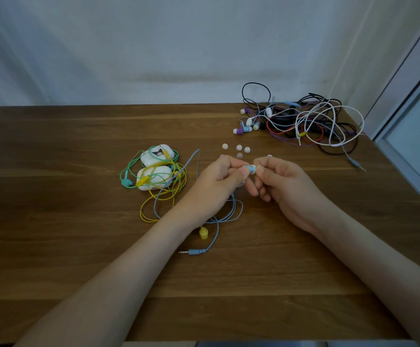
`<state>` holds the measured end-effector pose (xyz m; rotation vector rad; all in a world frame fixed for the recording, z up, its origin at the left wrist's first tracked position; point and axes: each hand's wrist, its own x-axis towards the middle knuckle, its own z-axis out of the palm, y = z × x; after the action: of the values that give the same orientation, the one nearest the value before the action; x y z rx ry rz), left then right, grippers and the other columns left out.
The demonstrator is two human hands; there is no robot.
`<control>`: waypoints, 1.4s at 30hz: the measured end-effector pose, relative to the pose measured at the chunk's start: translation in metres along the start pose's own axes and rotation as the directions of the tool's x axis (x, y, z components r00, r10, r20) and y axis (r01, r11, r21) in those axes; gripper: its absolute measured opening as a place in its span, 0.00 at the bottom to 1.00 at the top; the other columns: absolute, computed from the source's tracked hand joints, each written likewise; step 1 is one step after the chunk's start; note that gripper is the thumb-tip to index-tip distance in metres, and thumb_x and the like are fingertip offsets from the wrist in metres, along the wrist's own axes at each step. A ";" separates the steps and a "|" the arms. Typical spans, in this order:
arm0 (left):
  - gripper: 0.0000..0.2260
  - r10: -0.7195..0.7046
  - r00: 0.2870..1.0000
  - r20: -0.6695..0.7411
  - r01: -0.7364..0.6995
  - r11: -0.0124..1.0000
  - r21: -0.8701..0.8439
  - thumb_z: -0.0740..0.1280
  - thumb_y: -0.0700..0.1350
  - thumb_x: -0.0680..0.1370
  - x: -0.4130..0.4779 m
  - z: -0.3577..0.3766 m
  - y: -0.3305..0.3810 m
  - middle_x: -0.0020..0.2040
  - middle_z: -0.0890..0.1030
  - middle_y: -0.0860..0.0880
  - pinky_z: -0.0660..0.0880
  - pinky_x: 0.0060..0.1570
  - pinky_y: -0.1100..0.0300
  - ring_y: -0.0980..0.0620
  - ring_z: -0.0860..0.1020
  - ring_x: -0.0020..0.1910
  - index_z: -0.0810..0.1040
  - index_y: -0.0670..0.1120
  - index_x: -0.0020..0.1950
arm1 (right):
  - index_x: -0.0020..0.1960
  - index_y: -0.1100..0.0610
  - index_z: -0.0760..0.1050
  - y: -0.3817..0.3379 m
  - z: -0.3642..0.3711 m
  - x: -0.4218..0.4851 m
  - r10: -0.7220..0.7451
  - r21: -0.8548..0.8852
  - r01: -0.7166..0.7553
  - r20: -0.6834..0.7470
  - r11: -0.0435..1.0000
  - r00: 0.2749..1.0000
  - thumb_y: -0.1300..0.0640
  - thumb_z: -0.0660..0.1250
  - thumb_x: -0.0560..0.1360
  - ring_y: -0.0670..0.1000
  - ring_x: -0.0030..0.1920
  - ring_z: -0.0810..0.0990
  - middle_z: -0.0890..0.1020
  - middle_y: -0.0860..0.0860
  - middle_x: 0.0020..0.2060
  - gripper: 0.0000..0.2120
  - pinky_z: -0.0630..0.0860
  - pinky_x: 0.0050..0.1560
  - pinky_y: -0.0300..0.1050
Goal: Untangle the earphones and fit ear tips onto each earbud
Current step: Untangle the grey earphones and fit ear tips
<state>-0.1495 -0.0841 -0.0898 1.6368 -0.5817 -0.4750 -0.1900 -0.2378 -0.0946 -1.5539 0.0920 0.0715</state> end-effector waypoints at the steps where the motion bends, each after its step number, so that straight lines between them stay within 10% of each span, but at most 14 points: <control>1: 0.08 0.000 1.000 0.006 0.000 1.000 -0.014 0.56 0.38 0.83 0.000 0.000 0.001 0.39 0.80 0.46 0.67 0.29 0.77 0.66 0.75 0.26 0.71 0.37 0.59 | 0.45 0.58 0.74 -0.001 0.000 0.000 0.006 0.006 -0.006 0.003 1.000 1.000 0.63 0.56 0.80 0.47 0.32 0.70 0.75 0.52 0.32 0.10 0.68 0.33 0.38; 20: 0.05 -0.045 0.999 0.018 0.045 0.999 0.000 0.58 0.41 0.82 0.003 -0.003 -0.001 0.38 0.81 0.47 0.66 0.27 0.75 0.65 0.73 0.25 0.72 0.41 0.54 | 0.43 0.57 0.73 0.002 -0.002 -0.001 0.002 0.009 -0.002 0.011 1.000 1.000 0.63 0.57 0.80 0.47 0.32 0.71 0.75 0.52 0.32 0.10 0.69 0.34 0.38; 34: 0.04 0.094 0.994 -0.052 -0.069 0.930 0.362 0.62 0.44 0.81 0.001 -0.001 -0.011 0.37 0.83 0.53 0.69 0.38 0.73 0.65 0.78 0.35 0.72 0.45 0.53 | 0.45 0.56 0.73 0.006 0.011 -0.007 -0.164 -0.238 0.131 -0.125 0.962 0.978 0.63 0.59 0.80 0.42 0.30 0.75 0.79 0.49 0.29 0.07 0.72 0.33 0.34; 42: 0.02 0.113 0.992 -0.059 -0.103 0.983 0.149 0.60 0.42 0.82 -0.001 -0.001 -0.008 0.36 0.82 0.51 0.76 0.45 0.57 0.54 0.80 0.38 0.72 0.44 0.52 | 0.47 0.57 0.72 0.011 0.005 -0.002 -0.196 -0.112 0.183 -0.126 0.977 0.972 0.58 0.62 0.79 0.51 0.34 0.73 0.77 0.59 0.36 0.03 0.69 0.32 0.42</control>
<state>-0.1486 -0.0824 -0.0977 1.7422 -0.6641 -0.3019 -0.1927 -0.2322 -0.1057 -1.6593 0.0481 -0.1846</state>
